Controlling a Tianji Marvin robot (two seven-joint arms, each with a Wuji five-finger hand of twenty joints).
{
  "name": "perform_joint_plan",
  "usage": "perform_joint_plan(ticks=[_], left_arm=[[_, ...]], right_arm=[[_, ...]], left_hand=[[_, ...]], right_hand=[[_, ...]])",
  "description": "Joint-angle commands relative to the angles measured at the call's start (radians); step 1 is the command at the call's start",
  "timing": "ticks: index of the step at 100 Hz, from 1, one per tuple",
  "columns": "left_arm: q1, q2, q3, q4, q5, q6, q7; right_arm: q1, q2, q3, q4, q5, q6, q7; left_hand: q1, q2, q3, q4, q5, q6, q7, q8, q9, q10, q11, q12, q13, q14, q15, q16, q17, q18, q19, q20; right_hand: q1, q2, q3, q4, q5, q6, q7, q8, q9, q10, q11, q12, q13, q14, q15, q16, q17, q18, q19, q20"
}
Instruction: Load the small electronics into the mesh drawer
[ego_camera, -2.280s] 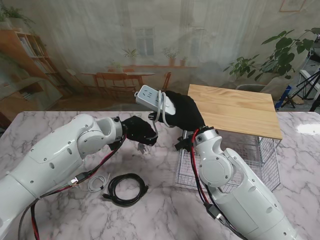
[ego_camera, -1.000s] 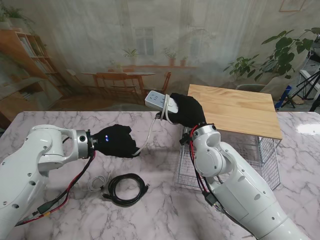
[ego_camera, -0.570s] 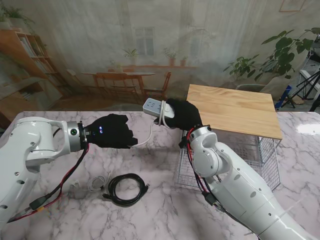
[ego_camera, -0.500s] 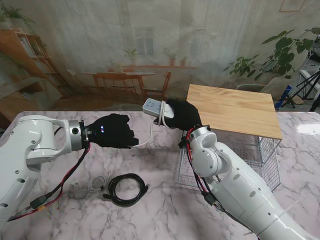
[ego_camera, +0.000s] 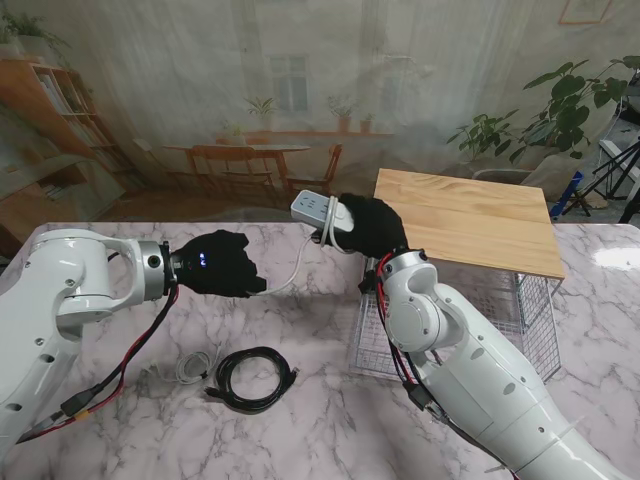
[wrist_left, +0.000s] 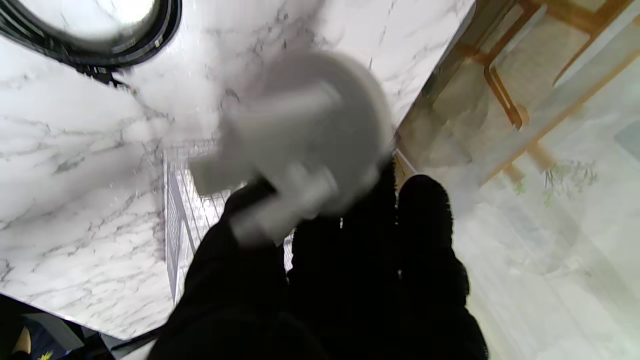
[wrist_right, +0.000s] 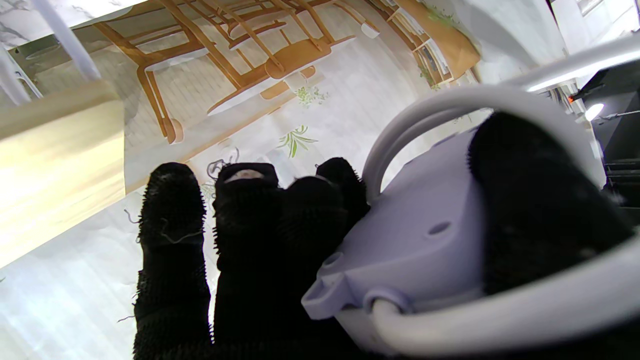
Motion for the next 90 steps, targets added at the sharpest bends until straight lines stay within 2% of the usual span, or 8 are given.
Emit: perform_joint_plan(ticks=[1, 13, 25, 53, 73, 90], left_arm=[[-0.012, 0.007, 0.018, 0.026, -0.004, -0.029, -0.051], [-0.038, 0.011, 0.062, 0.062, -0.006, -0.010, -0.080], [-0.077, 0.013, 0.120, 0.100, 0.001, 0.011, -0.082], [-0.155, 0.005, 0.251, 0.166, -0.006, 0.090, -0.029], [-0.135, -0.004, 0.263, 0.137, -0.056, 0.104, -0.014], [-0.104, -0.009, 0.243, 0.096, -0.095, 0.100, -0.022]], right_arm=[[-0.001, -0.003, 0.005, -0.008, 0.003, 0.008, -0.007], [0.000, -0.003, 0.008, -0.011, 0.004, 0.010, -0.010], [0.001, -0.004, 0.009, -0.016, 0.009, 0.011, -0.009], [0.014, -0.011, -0.010, 0.002, 0.017, 0.016, -0.016], [0.031, -0.015, -0.027, 0.031, 0.015, 0.028, -0.020], [0.046, -0.015, -0.043, 0.058, -0.010, 0.031, -0.028]], left_hand=[[0.085, 0.044, 0.036, 0.004, 0.041, -0.075, 0.019, 0.023, 0.046, 0.037, -0.019, 0.007, 0.037, 0.016, -0.024, -0.012, 0.012, -0.008, 0.014, 0.012], [0.085, 0.042, 0.037, 0.002, 0.042, -0.072, 0.012, 0.019, 0.050, 0.040, -0.026, 0.003, 0.046, 0.018, -0.035, -0.018, 0.020, -0.008, 0.010, 0.008], [0.085, 0.041, 0.037, 0.004, 0.041, -0.069, 0.004, 0.010, 0.052, 0.040, -0.029, 0.001, 0.050, 0.018, -0.038, -0.018, 0.024, -0.008, 0.011, 0.007], [0.085, 0.026, 0.046, 0.012, 0.036, -0.042, -0.019, -0.029, 0.060, 0.048, -0.012, 0.003, 0.064, 0.024, -0.013, -0.003, 0.031, -0.008, 0.040, 0.017], [0.083, 0.014, 0.055, 0.014, 0.031, -0.021, -0.025, -0.052, 0.077, 0.058, 0.019, 0.009, 0.081, 0.031, 0.027, 0.011, 0.039, 0.002, 0.076, 0.028], [0.083, 0.010, 0.064, 0.015, 0.032, -0.005, -0.024, -0.064, 0.093, 0.069, 0.050, 0.022, 0.099, 0.034, 0.078, 0.022, 0.056, 0.012, 0.118, 0.039]], right_hand=[[0.233, 0.219, 0.259, -0.014, 0.037, -0.281, 0.137, -0.012, 0.096, -0.057, 0.067, -0.001, 0.033, -0.050, 0.084, 0.008, -0.002, 0.015, 0.025, 0.004], [0.233, 0.220, 0.259, -0.014, 0.037, -0.282, 0.137, -0.012, 0.096, -0.057, 0.067, -0.001, 0.033, -0.050, 0.084, 0.008, -0.002, 0.014, 0.025, 0.004], [0.234, 0.219, 0.258, -0.013, 0.036, -0.280, 0.136, -0.012, 0.096, -0.057, 0.067, -0.002, 0.034, -0.050, 0.084, 0.008, -0.003, 0.014, 0.025, 0.004], [0.234, 0.221, 0.258, -0.013, 0.035, -0.278, 0.137, -0.012, 0.096, -0.059, 0.066, -0.003, 0.035, -0.049, 0.085, 0.008, -0.002, 0.014, 0.026, 0.004], [0.235, 0.220, 0.258, -0.013, 0.035, -0.275, 0.138, -0.013, 0.098, -0.058, 0.067, -0.003, 0.037, -0.049, 0.087, 0.008, -0.003, 0.016, 0.025, 0.004], [0.235, 0.220, 0.258, -0.013, 0.035, -0.273, 0.138, -0.014, 0.099, -0.058, 0.068, -0.004, 0.039, -0.048, 0.089, 0.008, -0.002, 0.015, 0.027, 0.004]])
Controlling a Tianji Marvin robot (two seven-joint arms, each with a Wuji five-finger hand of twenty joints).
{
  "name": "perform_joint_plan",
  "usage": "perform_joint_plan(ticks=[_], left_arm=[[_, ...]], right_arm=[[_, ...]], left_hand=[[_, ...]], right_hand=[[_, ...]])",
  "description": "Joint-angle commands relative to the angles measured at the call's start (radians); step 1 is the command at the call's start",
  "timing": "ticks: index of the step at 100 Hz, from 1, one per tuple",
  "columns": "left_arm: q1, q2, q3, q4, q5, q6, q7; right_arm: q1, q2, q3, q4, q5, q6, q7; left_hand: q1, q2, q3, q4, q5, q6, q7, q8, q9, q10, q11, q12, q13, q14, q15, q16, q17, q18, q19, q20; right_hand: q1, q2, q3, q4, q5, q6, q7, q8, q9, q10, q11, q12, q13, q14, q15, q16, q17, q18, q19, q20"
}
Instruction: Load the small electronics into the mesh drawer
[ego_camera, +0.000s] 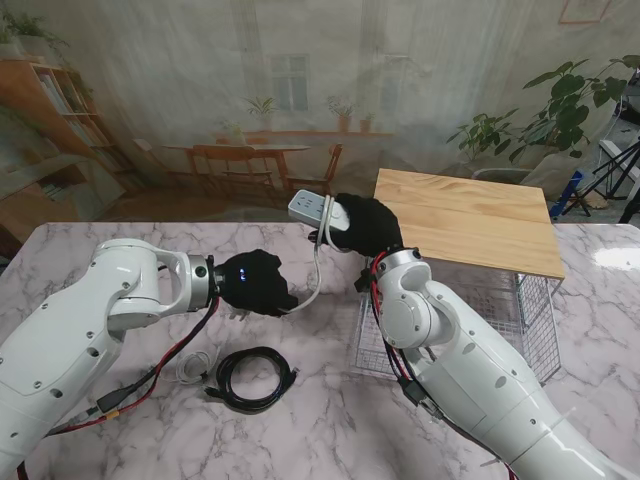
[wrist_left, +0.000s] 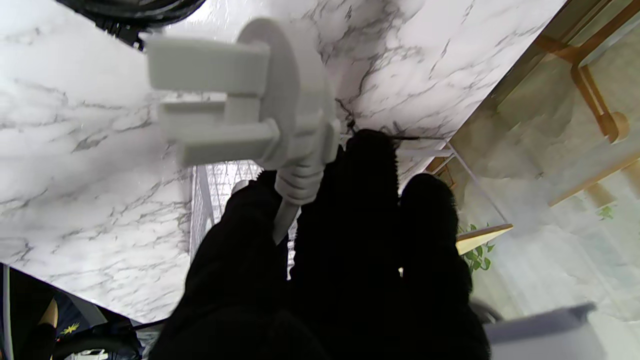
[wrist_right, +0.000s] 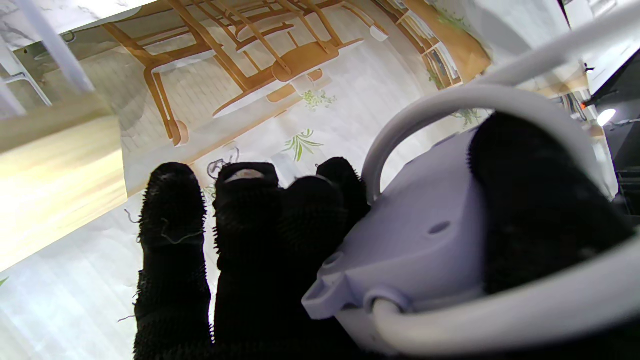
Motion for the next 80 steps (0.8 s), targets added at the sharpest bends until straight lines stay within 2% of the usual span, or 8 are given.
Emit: perform_joint_plan(ticks=[1, 26, 41, 60, 80], left_arm=[[0.014, -0.008, -0.005, -0.025, -0.005, -0.006, -0.008], [0.056, -0.014, -0.067, -0.075, 0.032, 0.009, 0.048], [0.081, -0.018, -0.116, -0.108, 0.032, 0.030, 0.047], [0.099, -0.021, -0.167, -0.146, 0.038, 0.030, 0.056], [0.082, -0.024, -0.177, -0.157, 0.033, 0.041, 0.053]], right_arm=[[0.009, -0.004, -0.003, 0.013, -0.011, 0.006, -0.004], [0.009, 0.002, -0.014, 0.029, -0.031, -0.010, 0.003], [0.003, 0.007, -0.018, 0.033, -0.041, -0.019, 0.011], [0.001, 0.010, -0.028, 0.046, -0.040, -0.033, 0.021], [0.001, 0.016, -0.043, 0.053, -0.059, -0.052, 0.033]], left_hand=[[0.081, 0.008, 0.062, 0.015, 0.030, -0.042, 0.001, -0.015, 0.044, 0.046, 0.034, 0.023, 0.038, 0.034, 0.047, 0.017, 0.009, 0.000, 0.059, 0.029], [0.078, 0.013, 0.068, 0.013, 0.025, -0.018, -0.006, -0.015, 0.052, 0.050, 0.078, 0.055, 0.048, 0.024, 0.124, 0.044, 0.019, 0.009, 0.099, 0.041], [0.085, 0.024, 0.077, 0.009, 0.014, 0.020, 0.005, 0.022, 0.054, 0.056, 0.121, 0.101, 0.059, 0.013, 0.199, 0.078, 0.028, 0.026, 0.128, 0.058], [0.085, 0.028, 0.072, 0.007, 0.020, 0.017, 0.010, 0.046, 0.060, 0.062, 0.125, 0.114, 0.066, 0.015, 0.218, 0.083, 0.034, 0.026, 0.138, 0.063], [0.085, 0.028, 0.067, 0.011, 0.033, 0.012, -0.007, 0.058, 0.073, 0.066, 0.133, 0.133, 0.076, 0.011, 0.252, 0.096, 0.043, 0.024, 0.160, 0.075]], right_hand=[[0.235, 0.220, 0.258, -0.013, 0.035, -0.273, 0.138, -0.013, 0.098, -0.058, 0.068, -0.003, 0.037, -0.047, 0.089, 0.008, -0.001, 0.015, 0.019, 0.004], [0.234, 0.218, 0.259, -0.013, 0.037, -0.276, 0.139, -0.014, 0.100, -0.059, 0.068, -0.004, 0.038, -0.047, 0.090, 0.008, -0.002, 0.015, 0.019, 0.004], [0.234, 0.218, 0.260, -0.013, 0.038, -0.278, 0.139, -0.015, 0.100, -0.058, 0.068, -0.005, 0.038, -0.047, 0.089, 0.007, -0.001, 0.016, 0.019, 0.004], [0.234, 0.216, 0.260, -0.013, 0.039, -0.280, 0.139, -0.015, 0.101, -0.058, 0.068, -0.005, 0.038, -0.048, 0.089, 0.007, -0.001, 0.016, 0.019, 0.004], [0.234, 0.214, 0.262, -0.013, 0.042, -0.281, 0.137, -0.015, 0.102, -0.058, 0.068, -0.005, 0.041, -0.047, 0.089, 0.006, 0.001, 0.015, 0.020, 0.004]])
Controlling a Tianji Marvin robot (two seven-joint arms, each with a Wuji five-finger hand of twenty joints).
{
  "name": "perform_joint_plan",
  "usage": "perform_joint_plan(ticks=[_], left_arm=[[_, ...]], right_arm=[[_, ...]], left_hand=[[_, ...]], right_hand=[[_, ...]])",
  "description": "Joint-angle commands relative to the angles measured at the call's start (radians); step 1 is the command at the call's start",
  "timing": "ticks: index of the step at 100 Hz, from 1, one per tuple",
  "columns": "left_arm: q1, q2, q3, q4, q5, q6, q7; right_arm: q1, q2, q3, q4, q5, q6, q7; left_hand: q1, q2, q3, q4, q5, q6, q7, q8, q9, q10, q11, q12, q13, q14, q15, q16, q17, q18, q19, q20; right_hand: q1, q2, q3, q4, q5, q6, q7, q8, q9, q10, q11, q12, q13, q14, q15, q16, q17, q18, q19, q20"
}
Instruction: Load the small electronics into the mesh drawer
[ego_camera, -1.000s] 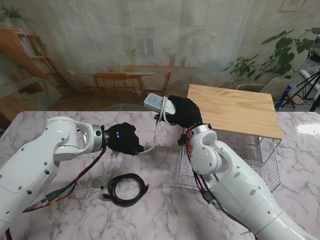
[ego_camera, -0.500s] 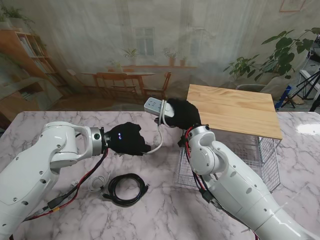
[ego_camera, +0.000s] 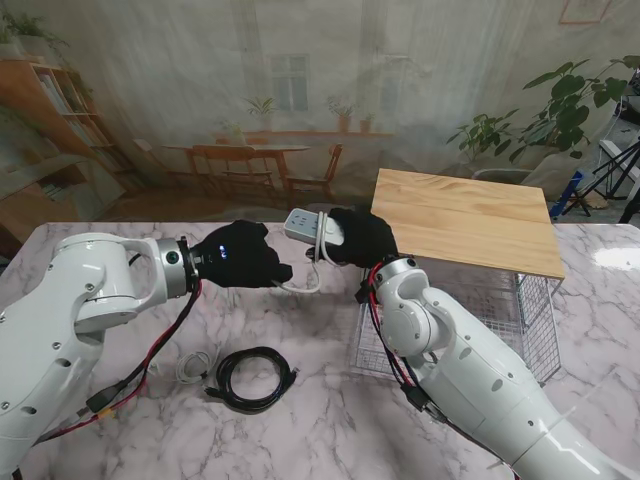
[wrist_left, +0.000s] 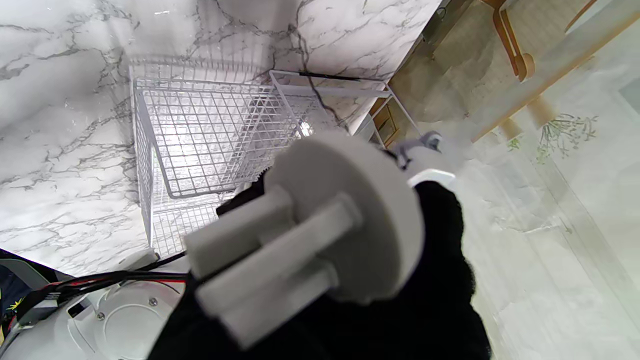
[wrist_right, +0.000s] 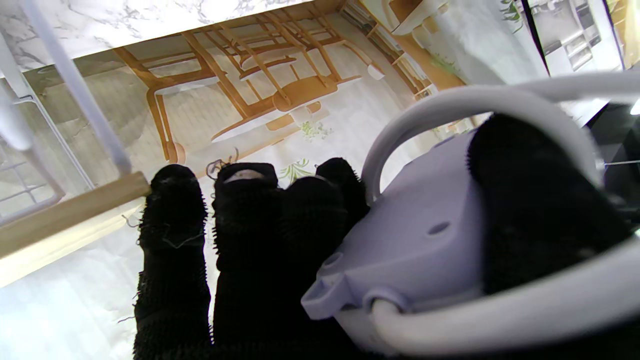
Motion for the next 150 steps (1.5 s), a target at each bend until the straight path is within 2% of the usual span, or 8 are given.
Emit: perform_joint_plan(ticks=[1, 22, 41, 85, 109, 124, 144, 150], left_arm=[[-0.020, -0.004, 0.001, -0.013, -0.005, 0.012, -0.011], [-0.060, -0.006, 0.009, -0.016, 0.024, 0.041, 0.005], [-0.112, -0.007, 0.032, 0.009, 0.034, 0.077, -0.015], [-0.259, -0.018, 0.144, 0.171, -0.036, 0.257, -0.067], [-0.345, -0.021, 0.234, 0.244, -0.099, 0.285, -0.111], [-0.382, -0.021, 0.281, 0.279, -0.134, 0.294, -0.142], [-0.394, -0.017, 0.294, 0.288, -0.177, 0.280, -0.191], [-0.396, -0.013, 0.296, 0.283, -0.210, 0.280, -0.234]], right_arm=[[-0.006, 0.002, -0.009, 0.010, -0.009, -0.005, 0.009], [0.002, 0.007, -0.030, 0.020, -0.021, -0.026, 0.026], [0.002, 0.009, -0.045, 0.020, -0.020, -0.058, 0.034], [-0.046, 0.014, -0.036, -0.040, 0.017, -0.163, 0.052], [-0.073, 0.016, -0.018, -0.071, 0.057, -0.264, 0.065], [-0.089, 0.015, -0.006, -0.094, 0.076, -0.277, 0.065], [-0.107, 0.016, 0.014, -0.128, 0.078, -0.285, 0.057], [-0.112, 0.015, 0.019, -0.137, 0.083, -0.287, 0.053]], left_hand=[[0.083, 0.028, 0.037, 0.011, 0.029, -0.003, -0.003, 0.017, 0.048, 0.058, 0.029, 0.019, 0.053, 0.008, 0.065, 0.024, 0.014, 0.001, 0.056, 0.026], [0.084, 0.031, 0.036, 0.015, 0.031, 0.001, -0.022, 0.018, 0.051, 0.057, 0.041, 0.043, 0.055, 0.001, 0.098, 0.038, 0.014, 0.007, 0.076, 0.039], [0.083, 0.033, 0.033, 0.015, 0.031, -0.003, -0.029, 0.017, 0.049, 0.057, 0.044, 0.050, 0.052, -0.001, 0.105, 0.042, 0.011, 0.007, 0.078, 0.041], [0.079, 0.052, 0.006, 0.008, 0.035, -0.036, -0.036, 0.024, 0.032, 0.061, 0.033, 0.057, 0.048, 0.005, 0.095, 0.038, 0.008, -0.003, 0.071, 0.040], [0.075, 0.069, -0.013, 0.005, 0.025, -0.067, -0.032, 0.031, 0.016, 0.049, 0.028, 0.059, 0.040, 0.002, 0.084, 0.036, -0.003, -0.011, 0.057, 0.036], [0.071, 0.078, -0.023, 0.003, 0.021, -0.086, -0.027, 0.032, 0.004, 0.042, 0.034, 0.064, 0.037, 0.002, 0.082, 0.038, -0.009, -0.012, 0.055, 0.038], [0.060, 0.091, -0.037, 0.001, 0.012, -0.122, -0.021, 0.032, -0.015, 0.019, 0.040, 0.073, 0.023, 0.005, 0.083, 0.044, -0.026, -0.006, 0.055, 0.044], [0.056, 0.091, -0.038, 0.002, 0.012, -0.131, -0.033, 0.012, -0.023, 0.013, 0.040, 0.078, 0.013, 0.006, 0.082, 0.050, -0.039, 0.012, 0.050, 0.047]], right_hand=[[0.233, 0.210, 0.262, -0.013, 0.043, -0.281, 0.137, -0.015, 0.102, -0.058, 0.068, -0.004, 0.038, -0.047, 0.089, 0.006, 0.012, 0.017, 0.007, -0.002], [0.233, 0.208, 0.264, -0.013, 0.045, -0.282, 0.136, -0.015, 0.103, -0.057, 0.068, -0.004, 0.039, -0.047, 0.089, 0.005, 0.013, 0.018, 0.007, -0.002], [0.230, 0.207, 0.265, -0.014, 0.046, -0.287, 0.135, -0.014, 0.103, -0.057, 0.068, -0.003, 0.038, -0.050, 0.088, 0.004, 0.015, 0.016, 0.008, -0.002], [0.224, 0.206, 0.264, -0.015, 0.047, -0.300, 0.133, -0.008, 0.103, -0.064, 0.067, -0.002, 0.036, -0.054, 0.086, 0.004, 0.018, 0.013, 0.007, -0.004], [0.216, 0.206, 0.265, -0.017, 0.046, -0.317, 0.131, -0.004, 0.102, -0.073, 0.064, -0.001, 0.033, -0.064, 0.083, 0.003, 0.035, 0.004, 0.008, -0.004], [0.215, 0.206, 0.265, -0.017, 0.046, -0.318, 0.131, -0.003, 0.102, -0.076, 0.064, 0.000, 0.033, -0.068, 0.085, 0.004, 0.037, 0.004, 0.007, -0.005], [0.215, 0.206, 0.265, -0.017, 0.046, -0.319, 0.131, -0.003, 0.102, -0.078, 0.064, 0.002, 0.032, -0.070, 0.086, 0.005, 0.040, 0.003, 0.007, -0.004], [0.215, 0.206, 0.266, -0.017, 0.046, -0.321, 0.132, -0.002, 0.102, -0.079, 0.064, 0.002, 0.032, -0.070, 0.087, 0.005, 0.040, 0.003, 0.007, -0.004]])
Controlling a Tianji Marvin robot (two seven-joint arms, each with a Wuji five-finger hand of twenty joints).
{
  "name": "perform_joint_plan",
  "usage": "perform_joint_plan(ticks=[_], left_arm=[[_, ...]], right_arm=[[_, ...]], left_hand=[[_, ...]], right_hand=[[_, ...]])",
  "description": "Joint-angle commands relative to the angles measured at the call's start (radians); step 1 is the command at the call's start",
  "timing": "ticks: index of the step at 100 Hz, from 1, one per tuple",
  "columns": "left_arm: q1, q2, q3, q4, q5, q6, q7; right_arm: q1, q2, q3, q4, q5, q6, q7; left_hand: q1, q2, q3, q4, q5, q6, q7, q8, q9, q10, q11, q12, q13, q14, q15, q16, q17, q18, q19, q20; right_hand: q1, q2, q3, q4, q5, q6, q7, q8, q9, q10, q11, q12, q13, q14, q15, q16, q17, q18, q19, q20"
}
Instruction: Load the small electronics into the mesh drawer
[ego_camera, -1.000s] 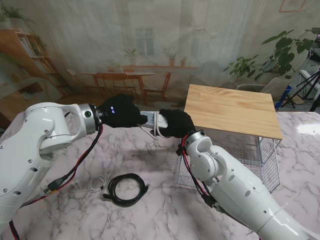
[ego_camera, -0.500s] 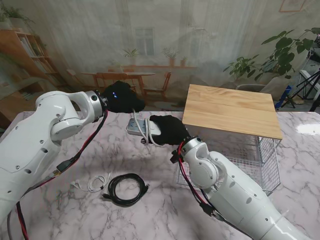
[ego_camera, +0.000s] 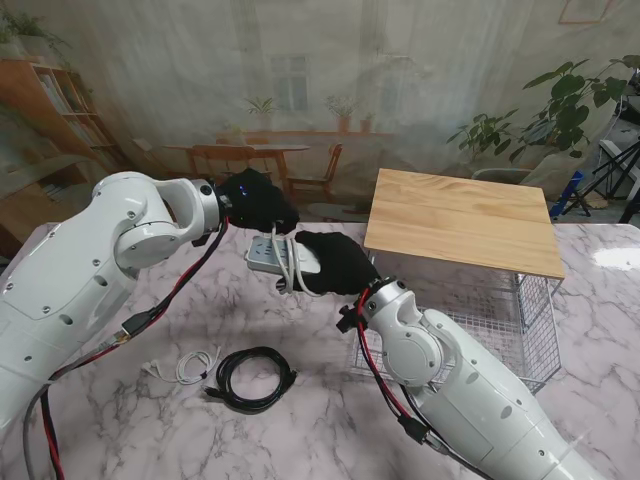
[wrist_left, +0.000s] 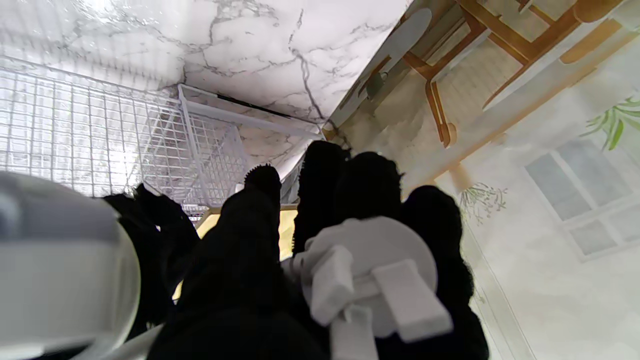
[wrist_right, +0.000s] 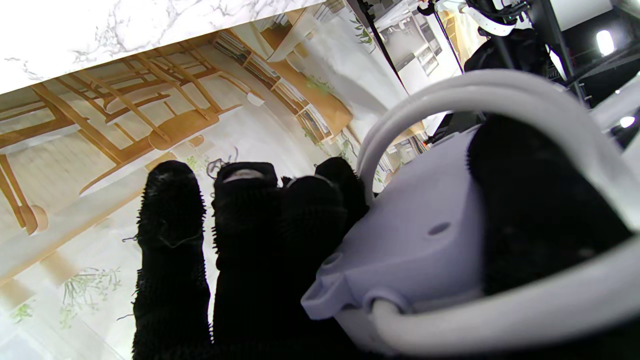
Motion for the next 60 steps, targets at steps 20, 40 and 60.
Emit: perform_joint_plan(ticks=[20, 40, 60], left_arm=[[-0.033, 0.011, 0.049, 0.034, -0.142, 0.008, -0.119], [-0.044, 0.017, 0.086, 0.062, -0.181, -0.012, -0.135], [-0.019, 0.014, 0.064, 0.084, -0.125, -0.032, -0.075]], right_arm=[[-0.016, -0.007, 0.018, -0.039, 0.010, -0.012, -0.024], [-0.026, -0.011, 0.034, -0.053, 0.018, -0.009, -0.044], [-0.040, -0.010, 0.052, -0.071, 0.021, -0.003, -0.048]], left_hand=[[0.044, 0.079, -0.001, -0.001, 0.004, -0.081, 0.004, -0.028, -0.039, -0.011, 0.018, 0.020, -0.019, 0.012, 0.031, 0.024, -0.067, 0.036, -0.001, 0.030], [0.037, 0.084, -0.003, -0.005, -0.010, -0.104, 0.017, -0.028, -0.050, -0.033, 0.006, 0.016, -0.040, 0.015, 0.010, 0.017, -0.082, 0.043, -0.020, 0.027], [-0.138, 0.021, 0.006, 0.001, -0.128, 0.008, -0.220, -0.159, -0.136, -0.063, -0.183, -0.167, -0.119, 0.014, -0.229, -0.057, -0.104, 0.023, -0.090, 0.006]], right_hand=[[0.215, 0.202, 0.266, -0.020, 0.047, -0.326, 0.132, -0.002, 0.102, -0.080, 0.063, 0.004, 0.031, -0.072, 0.087, 0.005, 0.010, 0.003, 0.008, -0.003], [0.215, 0.201, 0.266, -0.020, 0.047, -0.327, 0.132, -0.002, 0.103, -0.081, 0.062, 0.005, 0.031, -0.076, 0.089, 0.007, 0.012, 0.000, 0.008, -0.002], [0.215, 0.200, 0.267, -0.021, 0.047, -0.326, 0.131, -0.003, 0.103, -0.079, 0.062, 0.006, 0.031, -0.075, 0.091, 0.008, 0.013, 0.001, 0.007, -0.002]])
